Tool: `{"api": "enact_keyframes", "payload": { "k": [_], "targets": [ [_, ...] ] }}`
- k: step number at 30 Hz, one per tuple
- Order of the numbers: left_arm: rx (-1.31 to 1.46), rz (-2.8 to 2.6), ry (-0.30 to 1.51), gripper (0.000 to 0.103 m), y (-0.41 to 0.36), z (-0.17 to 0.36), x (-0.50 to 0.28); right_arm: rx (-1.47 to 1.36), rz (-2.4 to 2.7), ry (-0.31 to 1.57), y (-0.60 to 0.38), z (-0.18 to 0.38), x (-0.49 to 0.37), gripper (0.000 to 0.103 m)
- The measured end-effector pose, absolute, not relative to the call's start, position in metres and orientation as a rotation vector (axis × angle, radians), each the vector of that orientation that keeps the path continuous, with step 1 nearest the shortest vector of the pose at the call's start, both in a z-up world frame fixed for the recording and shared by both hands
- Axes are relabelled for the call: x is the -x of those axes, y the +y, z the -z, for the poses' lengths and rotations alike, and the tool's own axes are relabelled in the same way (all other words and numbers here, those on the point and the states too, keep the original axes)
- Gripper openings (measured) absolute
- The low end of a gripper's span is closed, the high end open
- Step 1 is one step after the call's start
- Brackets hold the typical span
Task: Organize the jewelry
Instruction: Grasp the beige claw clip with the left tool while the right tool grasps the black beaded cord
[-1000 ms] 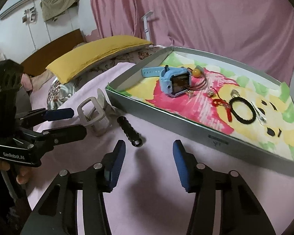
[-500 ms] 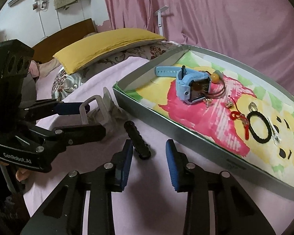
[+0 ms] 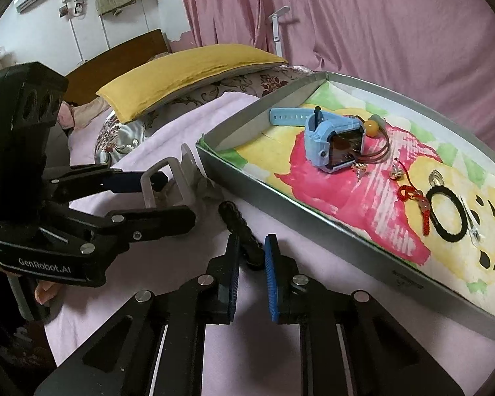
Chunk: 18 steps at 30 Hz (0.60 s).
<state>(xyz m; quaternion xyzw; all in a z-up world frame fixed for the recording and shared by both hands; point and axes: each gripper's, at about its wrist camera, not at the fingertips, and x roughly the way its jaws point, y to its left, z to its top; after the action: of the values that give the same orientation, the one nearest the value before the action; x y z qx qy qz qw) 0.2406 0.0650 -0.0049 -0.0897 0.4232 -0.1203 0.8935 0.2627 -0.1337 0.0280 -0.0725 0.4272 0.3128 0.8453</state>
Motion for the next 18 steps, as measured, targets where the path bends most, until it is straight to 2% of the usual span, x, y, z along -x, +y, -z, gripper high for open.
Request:
{"api": "enact_keyframes", "payload": {
  "k": [18],
  "targets": [
    [0.193, 0.247, 0.878, 0.065, 0.039, 0.004, -0.202, 0.094, -0.535, 0.911, -0.167, -0.028, -0.215, 0.013]
  ]
}}
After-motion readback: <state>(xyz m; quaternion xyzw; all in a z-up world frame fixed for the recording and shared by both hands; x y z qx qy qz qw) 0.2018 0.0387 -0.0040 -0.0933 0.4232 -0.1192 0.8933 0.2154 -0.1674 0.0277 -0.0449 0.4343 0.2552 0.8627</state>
